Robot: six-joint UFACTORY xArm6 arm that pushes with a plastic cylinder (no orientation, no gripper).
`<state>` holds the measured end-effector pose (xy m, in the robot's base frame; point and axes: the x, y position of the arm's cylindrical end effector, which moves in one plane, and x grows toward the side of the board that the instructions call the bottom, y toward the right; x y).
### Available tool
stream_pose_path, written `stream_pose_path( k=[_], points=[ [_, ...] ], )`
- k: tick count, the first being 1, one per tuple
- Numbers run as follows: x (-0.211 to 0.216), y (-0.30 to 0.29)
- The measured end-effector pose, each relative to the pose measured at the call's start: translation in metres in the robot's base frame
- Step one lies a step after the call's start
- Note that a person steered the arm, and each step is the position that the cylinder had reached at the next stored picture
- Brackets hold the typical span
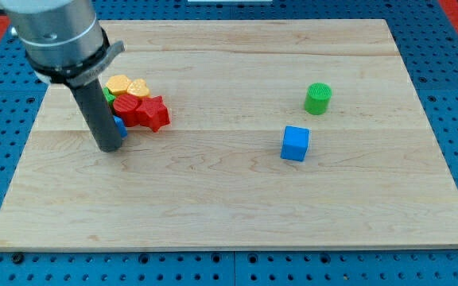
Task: Move blue cube on right side of blue triangle
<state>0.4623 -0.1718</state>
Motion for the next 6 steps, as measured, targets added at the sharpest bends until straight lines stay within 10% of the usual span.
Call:
stream_pose_path(
  k=[1,4,6],
  points=[
    [-0.005,0.000],
    [0.082,0.258],
    [0.018,0.277]
  ],
)
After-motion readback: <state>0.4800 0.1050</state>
